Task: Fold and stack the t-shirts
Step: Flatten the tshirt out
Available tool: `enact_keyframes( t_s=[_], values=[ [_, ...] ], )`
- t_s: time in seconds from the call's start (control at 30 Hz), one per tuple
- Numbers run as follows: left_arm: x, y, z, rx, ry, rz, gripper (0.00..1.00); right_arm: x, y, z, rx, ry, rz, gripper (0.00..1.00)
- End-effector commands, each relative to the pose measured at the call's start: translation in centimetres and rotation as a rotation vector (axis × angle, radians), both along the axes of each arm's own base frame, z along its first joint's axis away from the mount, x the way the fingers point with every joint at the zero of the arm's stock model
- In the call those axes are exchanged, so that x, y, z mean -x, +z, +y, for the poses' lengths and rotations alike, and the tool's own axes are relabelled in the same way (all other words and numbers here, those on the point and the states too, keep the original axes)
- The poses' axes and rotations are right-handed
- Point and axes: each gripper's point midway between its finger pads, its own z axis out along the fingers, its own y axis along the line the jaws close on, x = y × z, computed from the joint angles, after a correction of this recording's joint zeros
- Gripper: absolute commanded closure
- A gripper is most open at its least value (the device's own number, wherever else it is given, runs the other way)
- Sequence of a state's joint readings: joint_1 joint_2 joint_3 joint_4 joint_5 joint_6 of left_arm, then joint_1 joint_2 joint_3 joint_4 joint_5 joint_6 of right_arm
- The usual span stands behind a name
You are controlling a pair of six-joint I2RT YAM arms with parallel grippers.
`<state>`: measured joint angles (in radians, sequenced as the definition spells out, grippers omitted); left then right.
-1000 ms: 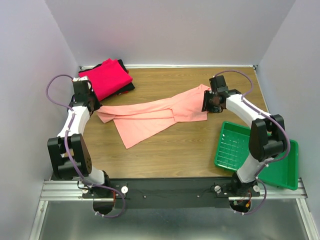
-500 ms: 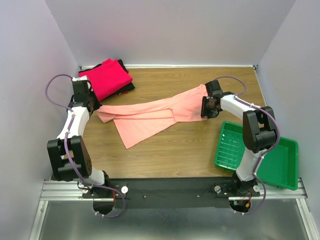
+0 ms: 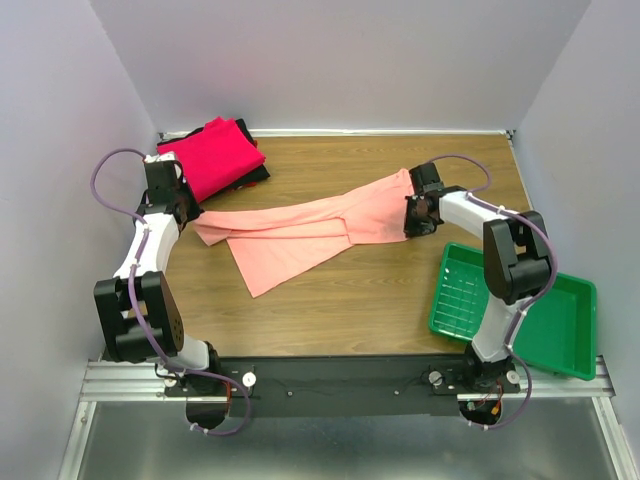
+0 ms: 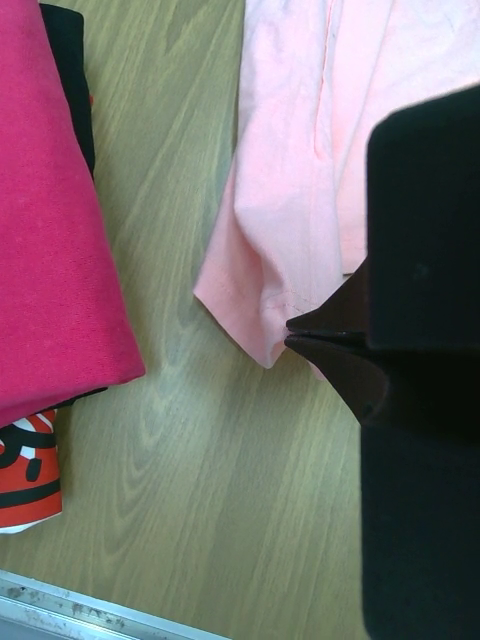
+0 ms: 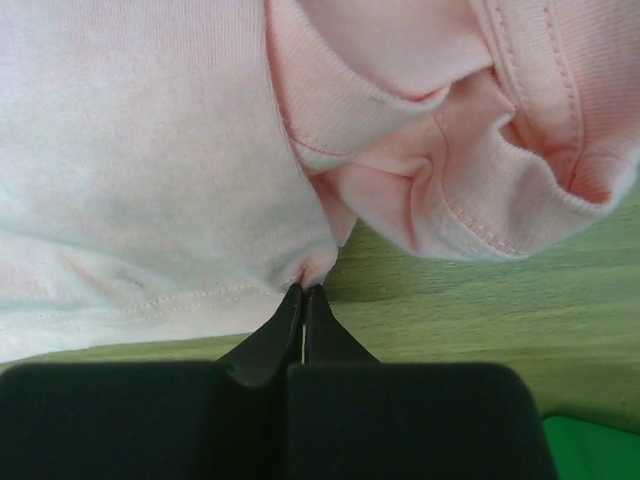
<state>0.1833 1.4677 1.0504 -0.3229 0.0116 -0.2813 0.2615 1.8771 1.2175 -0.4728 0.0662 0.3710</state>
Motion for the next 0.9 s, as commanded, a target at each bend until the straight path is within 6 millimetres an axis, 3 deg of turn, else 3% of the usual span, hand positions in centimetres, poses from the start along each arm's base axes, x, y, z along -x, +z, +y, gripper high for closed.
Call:
enact_keyframes(
  t_s=[0.0,0.13,0.17,0.23,0.27,0.37,0.4,0.47,0.5,0.53,0.6,0.63,0.7,0.73,0.77,0.83,0.87],
  values=[
    [0.1,1.4,0.4,-0.017,0.002,-0.029,1.00,1.4,-0.3,-1.0,0.026,-0.023,0.022,1.00],
    [-0.2,3.0,0.3,-0.012,0.009,-0.069,1.00,0.9,3.2,-0.7,0.006,-0.020,-0.031,1.00],
    [-0.3,3.6,0.4,-0.012,0.011,-0.086,1.00,-0.3,5.5,-0.6,-0.001,-0.024,-0.088,1.00],
    [-0.9,5.0,0.4,-0.008,0.018,-0.122,1.00,-1.4,8.1,-0.8,0.004,-0.041,-0.137,1.00],
    [-1.1,5.6,0.3,-0.006,0.018,-0.138,1.00,-2.9,11.3,-0.9,0.008,-0.059,-0.220,1.00],
    [-2.4,8.3,0.1,0.008,0.010,-0.210,1.00,-5.2,16.4,-1.5,0.023,-0.087,-0.350,0.99],
    [-3.3,10.2,0.1,0.008,0.004,-0.260,1.00,-6.5,19.7,-1.4,0.012,-0.096,-0.428,0.99],
    [-4.1,12.5,-0.3,0.025,-0.014,-0.318,1.00,-7.9,23.5,-1.9,0.022,-0.114,-0.521,1.00],
    [-4.6,13.6,-0.4,0.027,-0.022,-0.346,1.00,-9.0,27.2,-1.8,0.010,-0.120,-0.604,1.00],
    [-5.4,16.0,-0.5,0.030,-0.034,-0.401,1.00,-9.5,29.0,-2.1,0.026,-0.123,-0.647,0.99],
    [-6.0,19.0,-0.6,0.024,-0.047,-0.468,1.00,-10.3,32.6,-2.4,0.032,-0.130,-0.732,1.00],
    [-6.4,22.1,-0.7,0.011,-0.056,-0.540,1.00,-10.5,36.4,-2.6,0.021,-0.138,-0.815,1.00],
    [-6.3,25.6,-0.7,0.000,-0.058,-0.619,1.00,-10.7,40.1,-2.9,0.038,-0.135,-0.898,1.00],
    [-6.1,28.8,-0.8,-0.016,-0.062,-0.692,1.00,-10.5,41.7,-3.1,0.039,-0.133,-0.935,1.00],
    [-5.4,31.0,-0.9,-0.021,-0.065,-0.744,1.00,-9.9,45.5,-3.4,0.040,-0.132,-1.022,1.00],
    [-4.1,35.5,-1.2,-0.036,-0.071,-0.858,1.00,-8.9,49.4,-3.8,0.037,-0.133,-1.121,1.00],
    [-2.7,37.7,-1.5,-0.047,-0.071,-0.917,1.00,-7.5,52.2,-4.2,0.037,-0.128,-1.192,1.00]
  ],
)
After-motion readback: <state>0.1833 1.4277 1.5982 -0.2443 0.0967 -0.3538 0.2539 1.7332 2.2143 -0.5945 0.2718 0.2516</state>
